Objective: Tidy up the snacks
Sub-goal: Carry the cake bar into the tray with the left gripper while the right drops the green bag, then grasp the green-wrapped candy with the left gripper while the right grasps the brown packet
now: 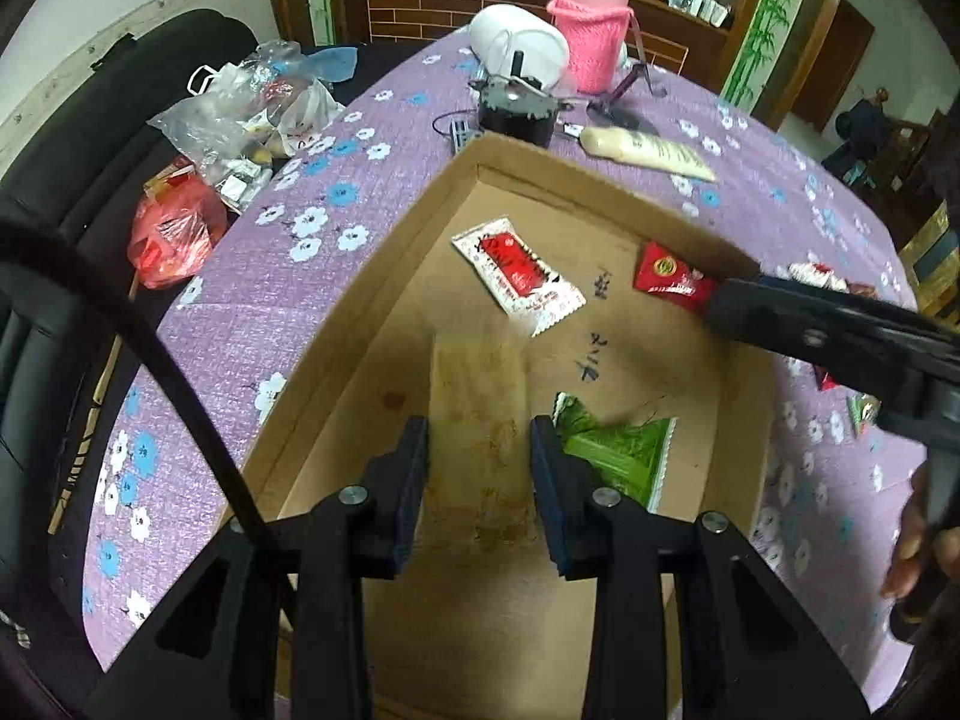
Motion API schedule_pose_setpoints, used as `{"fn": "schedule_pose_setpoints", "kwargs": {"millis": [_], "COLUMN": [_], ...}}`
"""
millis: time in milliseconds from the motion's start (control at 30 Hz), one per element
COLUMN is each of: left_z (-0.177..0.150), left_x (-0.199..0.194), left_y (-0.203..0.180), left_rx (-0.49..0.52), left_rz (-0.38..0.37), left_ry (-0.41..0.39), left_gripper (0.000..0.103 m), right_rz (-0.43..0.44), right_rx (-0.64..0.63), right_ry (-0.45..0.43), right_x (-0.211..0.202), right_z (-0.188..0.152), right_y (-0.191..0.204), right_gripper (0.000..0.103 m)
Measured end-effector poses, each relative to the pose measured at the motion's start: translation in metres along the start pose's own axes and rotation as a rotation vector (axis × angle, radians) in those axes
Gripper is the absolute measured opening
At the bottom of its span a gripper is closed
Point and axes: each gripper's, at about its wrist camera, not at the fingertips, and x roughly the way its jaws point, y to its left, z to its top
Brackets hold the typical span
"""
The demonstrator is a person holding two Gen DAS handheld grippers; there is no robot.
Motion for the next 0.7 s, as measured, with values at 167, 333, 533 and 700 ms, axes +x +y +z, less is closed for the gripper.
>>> {"fn": "schedule_pose_setpoints", "kwargs": {"millis": [167, 333, 533, 700], "left_z": [-0.003, -0.012, -0.030, -0.036], "left_x": [-0.008, -0.026, -0.041, -0.037], "left_y": [-0.011, -0.025, -0.077, -0.140], "left_rx": [0.039, 0.039, 0.102, 0.183], "left_rz": [0.073, 0.061, -0.030, -0.104], "left_ry": [-0.024, -0.055, -0.070, -0.048], "left_gripper": [0.038, 0.038, 0.039, 0.043], "right_rz": [-0.017, -0.039, -0.194, -0.269], "right_rx": [-0.063, -0.054, -0.072, 0.028], "right_ry": [-0.006, -0.011, 0.020, 0.044], "right_x": [-0.017, -0.036, -0.062, -0.100], "right_z": [-0.010, -0.038, -0.098, -0.139], "right_y": [0.007, 0.000, -0.022, -0.079], "right_gripper": [0.073, 0.080, 0.080, 0.080]}}
